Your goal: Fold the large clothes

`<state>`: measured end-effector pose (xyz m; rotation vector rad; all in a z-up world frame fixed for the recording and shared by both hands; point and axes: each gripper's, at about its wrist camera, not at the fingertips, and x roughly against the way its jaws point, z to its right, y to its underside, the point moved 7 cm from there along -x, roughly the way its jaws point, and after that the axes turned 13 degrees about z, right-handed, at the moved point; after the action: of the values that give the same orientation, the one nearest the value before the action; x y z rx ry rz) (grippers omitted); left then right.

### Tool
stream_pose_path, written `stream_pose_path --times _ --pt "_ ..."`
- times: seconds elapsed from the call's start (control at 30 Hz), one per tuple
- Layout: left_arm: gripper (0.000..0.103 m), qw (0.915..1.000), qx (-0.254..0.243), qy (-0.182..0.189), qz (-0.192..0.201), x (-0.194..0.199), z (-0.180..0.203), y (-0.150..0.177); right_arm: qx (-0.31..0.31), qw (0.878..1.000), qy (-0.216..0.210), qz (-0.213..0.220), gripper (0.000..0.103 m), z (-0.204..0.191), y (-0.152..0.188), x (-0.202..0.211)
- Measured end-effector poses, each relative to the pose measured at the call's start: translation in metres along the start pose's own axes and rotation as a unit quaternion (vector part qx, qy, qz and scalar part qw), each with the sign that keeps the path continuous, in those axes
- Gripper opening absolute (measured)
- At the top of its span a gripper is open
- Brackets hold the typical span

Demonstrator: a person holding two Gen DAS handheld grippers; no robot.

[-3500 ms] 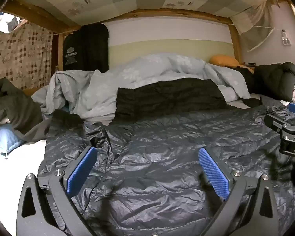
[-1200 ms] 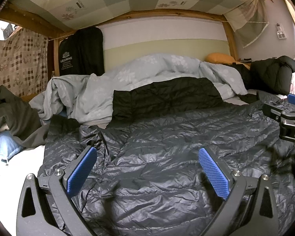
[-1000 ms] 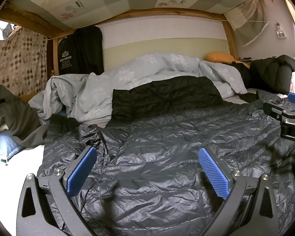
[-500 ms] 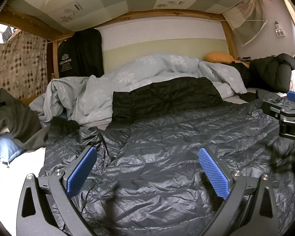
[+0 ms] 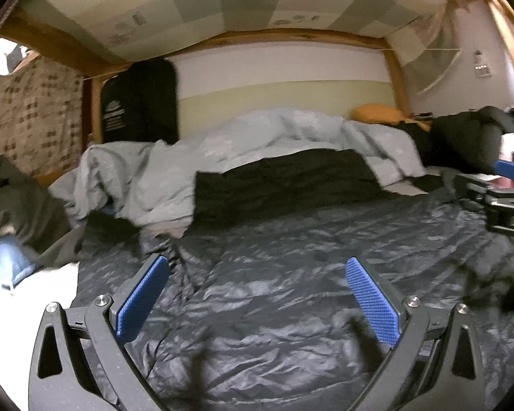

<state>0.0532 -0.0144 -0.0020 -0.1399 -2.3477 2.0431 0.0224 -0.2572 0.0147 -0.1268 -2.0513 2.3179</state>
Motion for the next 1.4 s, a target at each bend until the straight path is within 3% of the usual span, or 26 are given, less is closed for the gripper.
stream_pose_path --times 0.13,0.23,0.33,0.37,0.43,0.5,0.57,0.67,1.03,1.4 --pt "0.103 0.9997 0.002 0.000 0.023 0.010 -0.001 -0.020 0.001 1.000 -0.004 -0.002 0.102 0.003 -0.008 0.002" --pt "0.103 0.9994 0.031 0.010 0.013 0.013 -0.006 -0.027 -0.008 1.000 -0.010 -0.003 0.102 0.007 -0.015 0.005" --pt "0.096 0.9933 0.081 0.081 -0.013 0.012 -0.004 -0.026 0.002 1.000 -0.006 -0.009 0.102 0.010 -0.022 0.010" --pt "0.096 0.9919 0.094 0.085 -0.010 0.014 -0.006 -0.027 0.002 1.000 -0.010 -0.009 0.102 0.010 -0.024 0.012" --pt "0.096 0.9936 0.093 0.063 -0.005 0.017 -0.008 -0.030 0.001 1.000 -0.018 -0.009 0.102 0.011 -0.028 0.016" --pt "0.097 0.9978 0.064 -0.018 -0.001 0.022 -0.014 -0.033 0.003 1.000 -0.017 -0.005 0.102 0.012 -0.031 0.019" --pt "0.098 0.9951 0.046 -0.087 0.010 0.028 -0.021 -0.037 0.013 1.000 -0.015 0.002 0.102 0.011 -0.034 0.023" --pt "0.098 0.9969 0.067 -0.040 -0.014 0.023 -0.019 -0.036 0.034 0.999 0.001 0.008 0.102 0.009 -0.036 0.026" --pt "0.103 0.9974 0.065 -0.008 -0.031 0.023 -0.017 -0.038 0.000 1.000 -0.012 0.006 0.102 0.012 -0.039 0.033" --pt "0.103 0.9954 0.066 -0.033 -0.060 0.017 -0.028 -0.034 -0.013 0.998 -0.033 -0.054 0.102 0.014 -0.023 0.017"
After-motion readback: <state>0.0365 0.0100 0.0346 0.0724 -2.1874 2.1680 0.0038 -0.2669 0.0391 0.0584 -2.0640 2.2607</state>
